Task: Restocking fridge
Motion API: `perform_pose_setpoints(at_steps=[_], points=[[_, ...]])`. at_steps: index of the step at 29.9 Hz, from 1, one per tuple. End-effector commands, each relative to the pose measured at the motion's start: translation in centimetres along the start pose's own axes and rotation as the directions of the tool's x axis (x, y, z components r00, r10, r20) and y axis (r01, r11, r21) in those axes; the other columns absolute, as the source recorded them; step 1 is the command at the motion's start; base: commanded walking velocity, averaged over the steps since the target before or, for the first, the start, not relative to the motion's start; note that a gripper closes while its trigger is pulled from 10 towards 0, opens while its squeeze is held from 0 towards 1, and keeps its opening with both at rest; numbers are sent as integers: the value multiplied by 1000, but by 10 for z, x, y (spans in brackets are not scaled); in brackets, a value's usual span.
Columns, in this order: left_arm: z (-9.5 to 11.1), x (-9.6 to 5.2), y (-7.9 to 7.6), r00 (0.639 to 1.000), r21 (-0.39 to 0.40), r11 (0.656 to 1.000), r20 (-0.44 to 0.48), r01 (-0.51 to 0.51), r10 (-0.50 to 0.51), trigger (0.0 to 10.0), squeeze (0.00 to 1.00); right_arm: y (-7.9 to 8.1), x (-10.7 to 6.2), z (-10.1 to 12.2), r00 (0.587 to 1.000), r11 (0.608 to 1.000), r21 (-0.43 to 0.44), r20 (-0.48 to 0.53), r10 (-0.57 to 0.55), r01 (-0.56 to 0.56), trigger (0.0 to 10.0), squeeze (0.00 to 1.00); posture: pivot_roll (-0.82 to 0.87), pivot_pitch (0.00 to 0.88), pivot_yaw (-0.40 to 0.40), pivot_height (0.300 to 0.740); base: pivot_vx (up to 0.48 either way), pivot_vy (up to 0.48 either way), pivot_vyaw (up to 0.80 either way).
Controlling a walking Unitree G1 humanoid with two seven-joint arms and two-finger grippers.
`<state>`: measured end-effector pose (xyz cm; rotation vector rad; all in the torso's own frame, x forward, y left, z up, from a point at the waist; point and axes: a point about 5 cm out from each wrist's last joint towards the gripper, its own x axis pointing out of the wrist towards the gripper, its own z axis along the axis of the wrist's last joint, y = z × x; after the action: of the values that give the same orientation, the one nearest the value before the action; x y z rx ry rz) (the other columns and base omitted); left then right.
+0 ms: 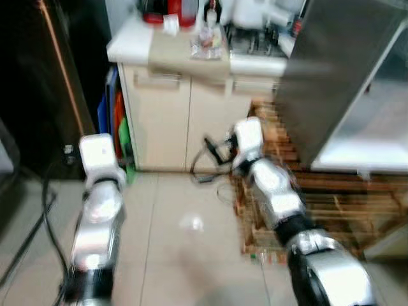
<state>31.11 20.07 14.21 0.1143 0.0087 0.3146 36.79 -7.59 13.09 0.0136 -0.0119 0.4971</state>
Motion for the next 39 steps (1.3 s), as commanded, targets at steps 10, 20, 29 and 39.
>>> perform_pose_setpoints(at_steps=[10, 20, 29, 39], points=[[-15, -41, -25, 914, -73, 926, -149, 371, -378, 10000, 0, -64, -45, -17, 963, 959, 96, -43, -265, 268, 10000, 0, 4, 0, -109, 740, 0, 0, 0], [-3, -85, -43, 846, -69, 863, -173, 501, -505, 10000, 0, -91, -111, -54, 933, 946, 85, -212, -291, 314, 10000, 0, -42, 0, -195, 740, 0, 0, 0], [17, -77, -44, 899, -24, 900, -45, 435, -436, 10000, 0, -73, -101, -39, 966, 973, 72, -154, -208, 221, 10000, 0, -29, 0, -170, 740, 102, 0, 0], [16, -63, -21, 921, 0, 924, -74, 384, -382, 10000, 0, -50, -76, -33, 975, 964, 148, -81, -209, 219, 10000, 0, 36, 0, -57, 740, 460, 0, 0]])
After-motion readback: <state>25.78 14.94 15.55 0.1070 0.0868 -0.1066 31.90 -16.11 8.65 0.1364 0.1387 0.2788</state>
